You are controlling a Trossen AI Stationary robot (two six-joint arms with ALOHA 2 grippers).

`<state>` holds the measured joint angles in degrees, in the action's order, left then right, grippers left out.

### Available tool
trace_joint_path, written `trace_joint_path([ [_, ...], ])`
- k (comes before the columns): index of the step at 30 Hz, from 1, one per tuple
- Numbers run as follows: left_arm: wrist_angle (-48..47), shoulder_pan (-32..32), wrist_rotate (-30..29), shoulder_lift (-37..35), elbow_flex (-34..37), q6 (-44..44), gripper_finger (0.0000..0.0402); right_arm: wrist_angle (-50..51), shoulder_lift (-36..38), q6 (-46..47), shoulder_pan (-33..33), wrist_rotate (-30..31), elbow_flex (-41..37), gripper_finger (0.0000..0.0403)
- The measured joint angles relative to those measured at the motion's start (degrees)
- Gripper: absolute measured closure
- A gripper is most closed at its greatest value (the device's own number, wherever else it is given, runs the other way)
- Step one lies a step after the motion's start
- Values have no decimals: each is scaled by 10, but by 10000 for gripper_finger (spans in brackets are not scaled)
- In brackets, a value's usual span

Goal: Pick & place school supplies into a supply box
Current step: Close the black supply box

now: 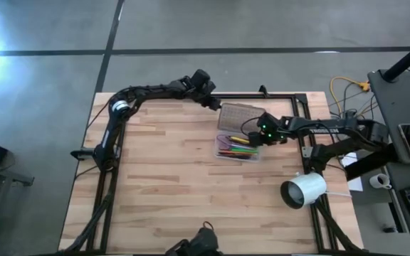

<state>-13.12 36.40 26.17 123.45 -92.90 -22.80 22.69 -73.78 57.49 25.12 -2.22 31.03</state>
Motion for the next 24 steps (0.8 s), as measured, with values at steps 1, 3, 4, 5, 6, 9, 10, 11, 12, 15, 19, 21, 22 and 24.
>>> trace_joint_path([
  [1, 4, 0, 10, -5, 0, 1, 309, -4, -2, -3, 0, 0, 1, 266],
  [3, 9, 1, 39, -13, 0, 8, 309, -11, -9, -9, 0, 1, 7, 268],
  [4, 9, 1, 60, -18, 0, 12, 309, -18, -13, -9, 0, 4, 11, 269],
  [5, 8, 0, 80, -20, 0, 14, 309, -20, -17, -10, 0, 6, 13, 269],
  [6, 9, 0, 101, -23, 0, 15, 309, -20, -23, -9, 0, 12, 13, 269],
  [9, 2, -1, 160, -27, 0, 15, 309, -20, -37, -11, 0, 39, 17, 269],
  [10, -3, -2, 171, -28, 0, 14, 309, -20, -40, -13, 0, 45, 19, 269],
  [11, -9, -3, 179, -29, 0, 13, 309, -20, -43, -15, 0, 50, 21, 269],
  [12, -15, -5, 182, -30, 0, 13, 309, -20, -44, -20, 1, 54, 22, 270],
  [15, -42, -7, 191, -30, 0, 22, 309, -19, -44, -26, 1, 66, 26, 270],
  [19, -74, -12, 198, -35, 0, 49, 309, -19, -34, -31, 1, 107, 30, 266],
  [21, -80, -12, 198, -39, 0, 60, 309, -19, -26, -37, 1, 115, 32, 264],
  [22, -82, -12, 198, -41, 0, 63, 309, -19, -22, -40, 1, 115, 33, 262],
  [24, -84, -12, 198, -47, 2, 64, 309, -15, -12, -46, 1, 117, 37, 259],
])
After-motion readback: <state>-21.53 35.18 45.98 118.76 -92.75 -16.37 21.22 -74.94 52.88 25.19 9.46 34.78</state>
